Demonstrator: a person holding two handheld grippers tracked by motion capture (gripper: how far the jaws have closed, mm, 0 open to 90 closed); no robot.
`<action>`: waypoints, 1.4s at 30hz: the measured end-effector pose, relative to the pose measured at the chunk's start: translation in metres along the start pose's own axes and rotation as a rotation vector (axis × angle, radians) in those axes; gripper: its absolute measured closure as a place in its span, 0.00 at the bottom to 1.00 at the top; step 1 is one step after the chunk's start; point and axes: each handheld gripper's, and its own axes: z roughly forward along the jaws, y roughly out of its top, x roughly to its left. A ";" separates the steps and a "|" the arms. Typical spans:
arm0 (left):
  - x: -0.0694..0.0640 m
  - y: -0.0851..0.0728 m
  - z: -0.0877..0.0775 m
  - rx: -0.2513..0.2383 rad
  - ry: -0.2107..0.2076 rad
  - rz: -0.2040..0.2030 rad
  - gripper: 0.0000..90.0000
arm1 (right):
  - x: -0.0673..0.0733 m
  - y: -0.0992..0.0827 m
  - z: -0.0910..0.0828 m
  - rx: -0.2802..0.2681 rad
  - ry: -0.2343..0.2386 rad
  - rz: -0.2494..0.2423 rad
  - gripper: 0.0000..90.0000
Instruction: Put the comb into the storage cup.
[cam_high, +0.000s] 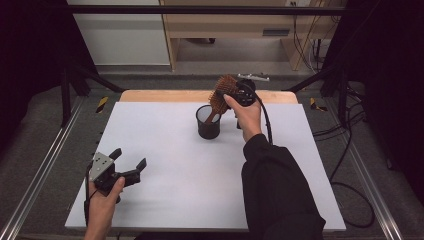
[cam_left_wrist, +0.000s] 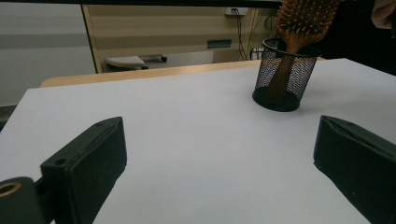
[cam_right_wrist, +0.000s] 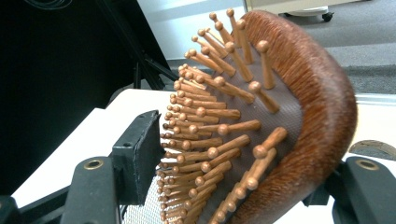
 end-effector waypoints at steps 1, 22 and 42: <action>0.000 0.000 0.000 0.000 0.000 0.000 0.03 | 0.000 0.000 0.000 0.003 0.002 0.000 0.37; 0.000 0.000 0.000 -0.001 0.000 -0.003 0.03 | 0.001 0.001 -0.003 -0.001 -0.023 -0.024 0.16; 0.000 0.000 0.000 0.001 -0.001 -0.005 0.03 | 0.003 0.004 -0.009 -0.012 -0.052 -0.021 0.06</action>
